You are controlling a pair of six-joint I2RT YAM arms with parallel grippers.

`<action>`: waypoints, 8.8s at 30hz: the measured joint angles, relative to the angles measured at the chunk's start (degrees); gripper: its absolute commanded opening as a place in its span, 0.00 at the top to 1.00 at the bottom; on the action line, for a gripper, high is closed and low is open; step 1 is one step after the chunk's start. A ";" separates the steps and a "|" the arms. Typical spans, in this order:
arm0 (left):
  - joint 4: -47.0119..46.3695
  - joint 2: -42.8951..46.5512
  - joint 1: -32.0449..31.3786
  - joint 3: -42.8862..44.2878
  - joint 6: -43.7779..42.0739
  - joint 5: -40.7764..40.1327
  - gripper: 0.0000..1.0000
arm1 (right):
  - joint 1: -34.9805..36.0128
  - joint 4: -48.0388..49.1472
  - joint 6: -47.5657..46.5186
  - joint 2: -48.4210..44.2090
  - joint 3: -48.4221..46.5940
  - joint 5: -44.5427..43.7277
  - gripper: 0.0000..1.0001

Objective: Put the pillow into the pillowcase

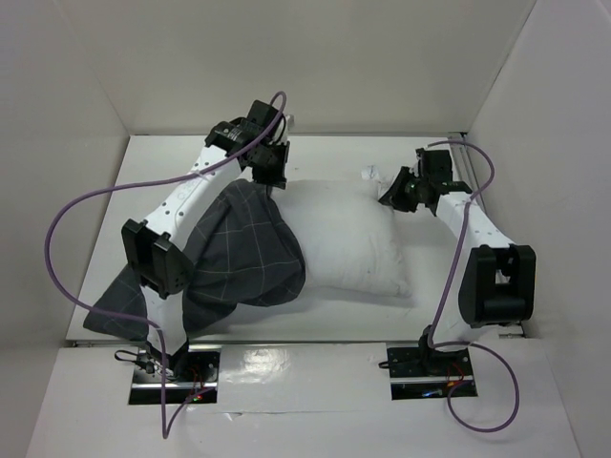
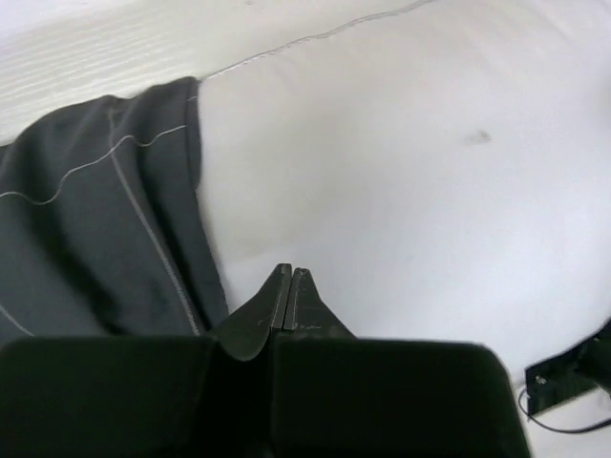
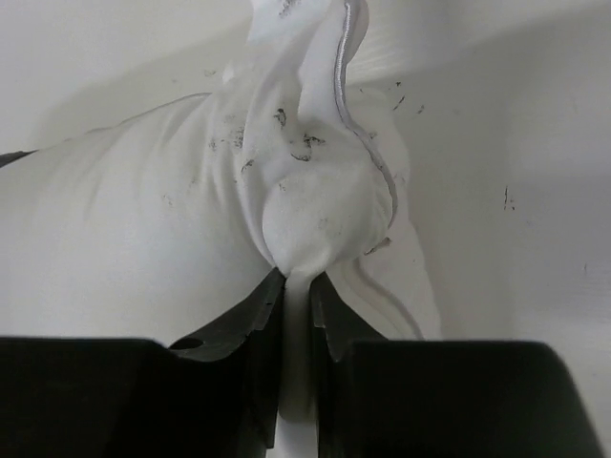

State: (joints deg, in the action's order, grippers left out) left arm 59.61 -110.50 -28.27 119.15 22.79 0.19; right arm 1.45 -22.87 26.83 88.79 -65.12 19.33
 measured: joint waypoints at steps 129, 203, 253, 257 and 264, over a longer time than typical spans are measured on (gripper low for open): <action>-29.40 26.25 -11.65 -60.59 22.58 -41.13 1.00 | 18.14 -19.32 7.41 -43.32 26.47 0.07 0.01; -35.71 20.48 -17.18 -61.83 22.49 -38.64 0.08 | 31.87 -17.09 13.38 -37.99 15.34 -31.74 0.01; -7.28 15.93 -28.94 -7.91 8.70 -22.84 1.00 | 18.43 -14.86 7.43 -35.60 8.74 -13.84 1.00; 1.33 17.31 -31.28 2.49 9.18 -19.80 1.00 | 18.56 -25.79 4.55 -43.74 1.64 -13.38 1.00; 8.81 17.33 -29.00 12.52 10.05 -10.78 1.00 | 18.67 -43.98 2.73 -44.98 -12.22 -11.21 1.00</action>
State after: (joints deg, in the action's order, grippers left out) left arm 68.42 -93.17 -57.28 131.68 32.84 -10.59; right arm 20.12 -66.85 29.56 43.81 -77.34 8.12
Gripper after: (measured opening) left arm 0.054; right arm 0.097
